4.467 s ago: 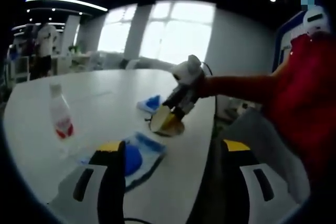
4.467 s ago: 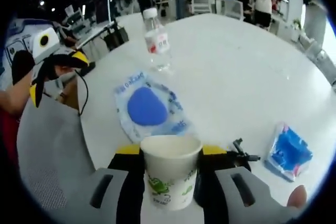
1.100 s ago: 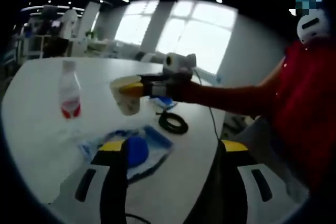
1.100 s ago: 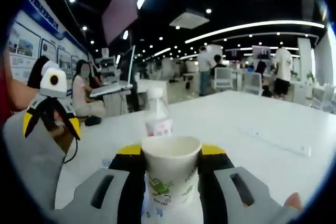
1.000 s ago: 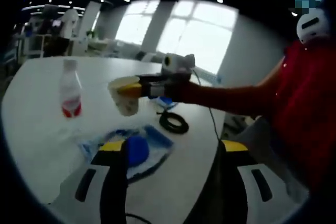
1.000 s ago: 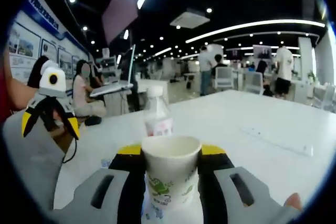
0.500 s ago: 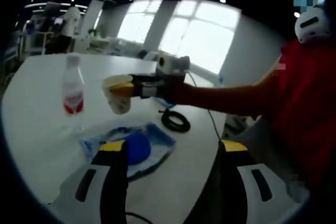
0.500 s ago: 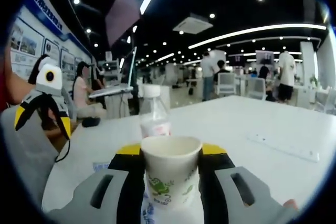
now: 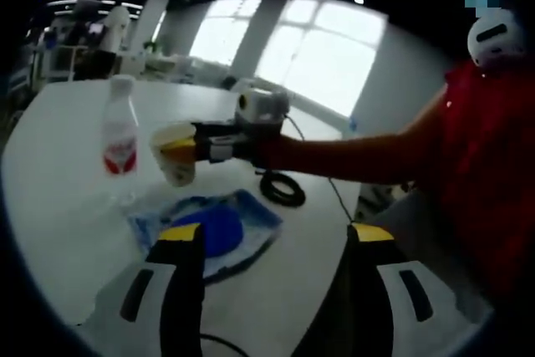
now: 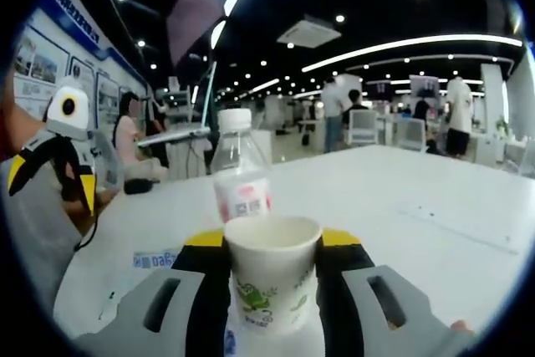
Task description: Arrange the tabletop items into an orderly group along one side of the table until the central work area is clear of visible clutter.
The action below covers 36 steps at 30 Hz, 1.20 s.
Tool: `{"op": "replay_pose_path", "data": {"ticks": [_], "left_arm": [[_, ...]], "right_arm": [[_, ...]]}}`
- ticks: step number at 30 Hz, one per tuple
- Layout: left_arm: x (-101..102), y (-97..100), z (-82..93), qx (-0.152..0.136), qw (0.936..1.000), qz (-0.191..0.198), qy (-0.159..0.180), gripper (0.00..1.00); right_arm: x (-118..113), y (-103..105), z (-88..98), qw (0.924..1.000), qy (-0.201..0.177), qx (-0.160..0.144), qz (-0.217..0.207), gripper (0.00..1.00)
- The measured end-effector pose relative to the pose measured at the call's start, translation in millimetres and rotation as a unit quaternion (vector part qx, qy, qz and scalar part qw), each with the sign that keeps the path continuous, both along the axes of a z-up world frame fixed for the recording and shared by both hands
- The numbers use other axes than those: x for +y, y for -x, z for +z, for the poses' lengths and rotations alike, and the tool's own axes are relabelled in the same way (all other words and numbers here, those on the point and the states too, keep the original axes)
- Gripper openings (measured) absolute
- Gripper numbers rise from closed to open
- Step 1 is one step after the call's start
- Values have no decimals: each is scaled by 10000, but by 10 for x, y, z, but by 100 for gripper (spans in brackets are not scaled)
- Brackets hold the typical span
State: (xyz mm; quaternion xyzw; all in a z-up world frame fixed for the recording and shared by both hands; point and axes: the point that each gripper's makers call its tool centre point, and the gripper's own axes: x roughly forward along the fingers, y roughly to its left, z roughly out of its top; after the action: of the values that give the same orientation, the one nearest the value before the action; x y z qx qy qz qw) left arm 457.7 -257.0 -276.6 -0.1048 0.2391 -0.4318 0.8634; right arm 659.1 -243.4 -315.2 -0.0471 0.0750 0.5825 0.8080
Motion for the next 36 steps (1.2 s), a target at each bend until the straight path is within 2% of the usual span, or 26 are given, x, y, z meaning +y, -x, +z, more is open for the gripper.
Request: {"op": "replay_pose_path", "data": {"ticks": [21, 31, 33, 36], "left_arm": [[-18, 11, -25, 68, 10000, -23, -17, 66], [-37, 7, -21, 75, 10000, -58, 7, 65], [-40, 9, -20, 78, 9999, -67, 17, 65], [-45, 16, -23, 84, 9999, -75, 21, 65]], "right_arm": [[66, -58, -112, 10000, 55, -35, -33, 41], [-43, -8, -179, 9996, 275, 5, -28, 43], [-82, 0, -275, 9985, 538, 27, -30, 43], [-65, 21, -259, 9989, 462, -36, 5, 42]]}}
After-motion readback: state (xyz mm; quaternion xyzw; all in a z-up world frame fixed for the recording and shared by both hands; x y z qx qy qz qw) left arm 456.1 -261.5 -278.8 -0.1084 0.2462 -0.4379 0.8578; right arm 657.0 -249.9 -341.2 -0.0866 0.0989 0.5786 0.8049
